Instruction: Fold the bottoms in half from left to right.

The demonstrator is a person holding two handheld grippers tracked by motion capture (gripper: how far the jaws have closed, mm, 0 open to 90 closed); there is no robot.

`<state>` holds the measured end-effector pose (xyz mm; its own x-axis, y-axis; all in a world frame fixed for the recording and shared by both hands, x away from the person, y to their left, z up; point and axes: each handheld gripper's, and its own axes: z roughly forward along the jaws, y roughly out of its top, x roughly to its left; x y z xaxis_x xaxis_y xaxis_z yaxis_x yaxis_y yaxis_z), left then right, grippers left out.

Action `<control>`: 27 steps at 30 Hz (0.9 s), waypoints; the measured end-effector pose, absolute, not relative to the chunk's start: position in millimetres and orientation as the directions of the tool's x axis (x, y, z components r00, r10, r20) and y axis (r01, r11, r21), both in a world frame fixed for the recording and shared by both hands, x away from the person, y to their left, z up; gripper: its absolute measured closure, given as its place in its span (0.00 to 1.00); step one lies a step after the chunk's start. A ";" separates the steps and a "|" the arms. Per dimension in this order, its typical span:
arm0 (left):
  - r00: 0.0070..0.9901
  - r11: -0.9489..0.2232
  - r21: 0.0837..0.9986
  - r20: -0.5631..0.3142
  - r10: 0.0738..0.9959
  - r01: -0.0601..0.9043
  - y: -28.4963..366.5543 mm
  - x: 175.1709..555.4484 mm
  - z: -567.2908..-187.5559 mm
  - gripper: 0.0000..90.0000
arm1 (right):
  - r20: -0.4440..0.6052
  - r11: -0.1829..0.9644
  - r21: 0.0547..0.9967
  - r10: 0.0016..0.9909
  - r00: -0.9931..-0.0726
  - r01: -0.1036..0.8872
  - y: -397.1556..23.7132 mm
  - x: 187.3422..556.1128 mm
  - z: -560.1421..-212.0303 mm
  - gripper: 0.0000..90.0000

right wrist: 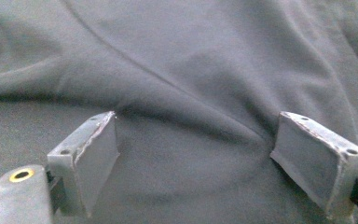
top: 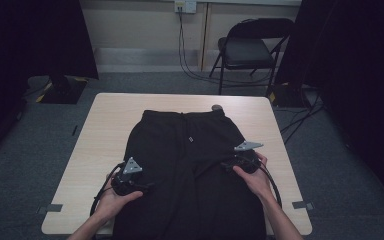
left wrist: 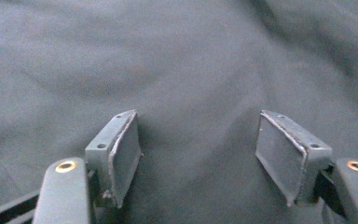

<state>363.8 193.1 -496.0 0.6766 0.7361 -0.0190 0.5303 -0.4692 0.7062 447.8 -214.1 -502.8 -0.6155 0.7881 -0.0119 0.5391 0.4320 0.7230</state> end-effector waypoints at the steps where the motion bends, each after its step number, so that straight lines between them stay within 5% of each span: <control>1: 0.681 -0.480 0.702 -0.011 0.732 0.527 189.3 362.7 -496.0 0.32 | -0.010 0.429 0.722 0.791 -0.612 0.543 -217.5 451.3 -502.6 0.15; 6: 0.707 -0.500 0.698 -0.012 0.707 0.512 183.0 359.2 -495.3 0.32 | -0.015 0.422 0.704 0.813 -0.582 0.571 -232.0 461.5 -500.1 0.15; 12: 0.698 -0.472 0.700 -0.055 0.714 0.536 205.9 363.9 -483.4 0.42 | -0.019 0.415 0.733 0.805 -0.593 0.539 -217.1 433.0 -476.3 0.23; 17: 0.674 -0.451 0.694 -0.067 0.736 0.561 223.4 370.8 -479.1 0.42 | -0.013 0.448 0.782 0.707 -0.707 0.434 -170.1 387.8 -450.2 0.34; 22: 0.683 -0.479 0.659 -0.073 0.726 0.580 225.2 373.4 -481.6 0.47 | 0.023 0.505 0.789 0.546 -0.837 0.351 -107.9 343.0 -449.1 0.58; 27: 0.704 -0.525 0.640 -0.036 0.709 0.561 221.0 373.6 -486.5 0.47 | 0.008 0.598 0.734 0.465 -0.885 0.321 -73.0 329.8 -475.3 0.60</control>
